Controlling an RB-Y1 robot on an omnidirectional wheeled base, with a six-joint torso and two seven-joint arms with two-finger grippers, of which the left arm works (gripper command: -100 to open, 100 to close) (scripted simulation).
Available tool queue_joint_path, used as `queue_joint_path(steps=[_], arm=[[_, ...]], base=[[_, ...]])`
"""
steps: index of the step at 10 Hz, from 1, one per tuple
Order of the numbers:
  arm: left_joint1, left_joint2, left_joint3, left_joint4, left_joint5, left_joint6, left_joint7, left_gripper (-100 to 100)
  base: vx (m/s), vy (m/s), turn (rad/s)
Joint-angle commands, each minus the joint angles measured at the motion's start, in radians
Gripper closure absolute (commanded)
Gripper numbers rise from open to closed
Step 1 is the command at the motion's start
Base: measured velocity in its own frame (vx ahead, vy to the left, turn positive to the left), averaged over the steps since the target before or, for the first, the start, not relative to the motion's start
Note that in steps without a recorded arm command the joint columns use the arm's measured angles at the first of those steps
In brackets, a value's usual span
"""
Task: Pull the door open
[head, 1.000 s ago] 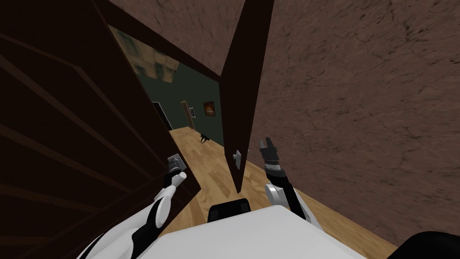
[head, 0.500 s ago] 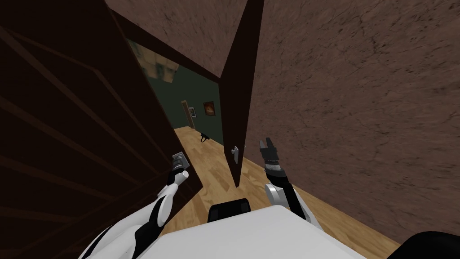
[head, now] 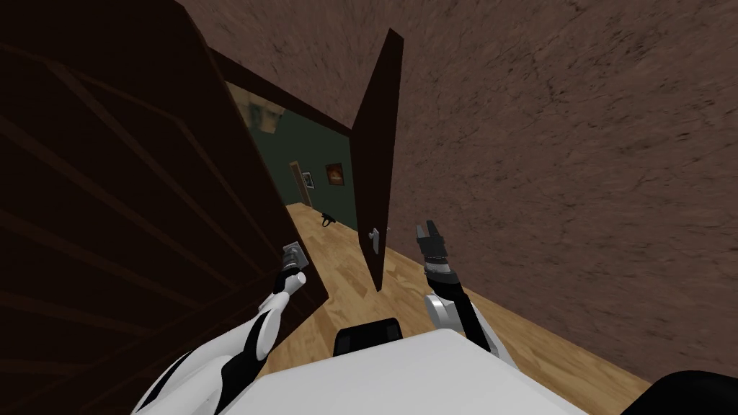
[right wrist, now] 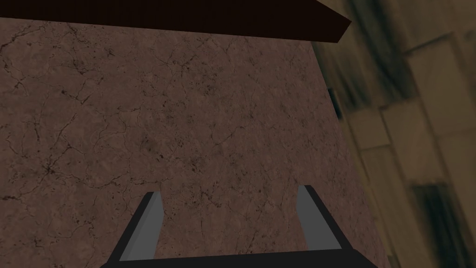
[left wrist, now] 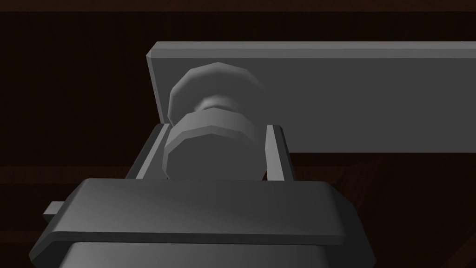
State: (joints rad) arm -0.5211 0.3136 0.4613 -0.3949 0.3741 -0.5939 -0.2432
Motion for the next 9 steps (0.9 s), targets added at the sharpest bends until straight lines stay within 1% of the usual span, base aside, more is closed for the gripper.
queue_joint_path(steps=[1, 2, 3, 4, 5, 6, 7, 8, 9], arm=[[0.023, -0.016, 0.002, -0.05, 0.0, 0.025, -0.009, 100], [0.023, -0.016, 0.002, -0.051, 0.0, 0.025, -0.009, 100], [0.018, -0.029, -0.025, -0.058, -0.015, 0.029, 0.007, 100], [0.017, -0.031, -0.031, -0.06, -0.018, 0.03, 0.01, 100], [0.015, -0.039, -0.049, -0.064, -0.028, 0.032, 0.021, 100], [0.013, -0.045, -0.06, -0.067, -0.034, 0.034, 0.027, 100], [0.013, -0.045, -0.06, -0.067, -0.034, 0.034, 0.027, 100], [0.013, -0.045, -0.06, -0.067, -0.034, 0.034, 0.027, 100], [0.009, -0.055, -0.082, -0.073, -0.047, 0.038, 0.041, 100]], base=[[-0.139, 0.027, -0.054], [-0.056, -0.009, -0.013], [-0.188, 0.008, -0.033], [-0.228, 0.026, -0.067], [-0.207, 0.042, -0.051], [-0.219, 0.04, -0.065], [-0.171, 0.016, -0.033], [-0.079, -0.012, -0.005], [-0.18, 0.018, -0.022]])
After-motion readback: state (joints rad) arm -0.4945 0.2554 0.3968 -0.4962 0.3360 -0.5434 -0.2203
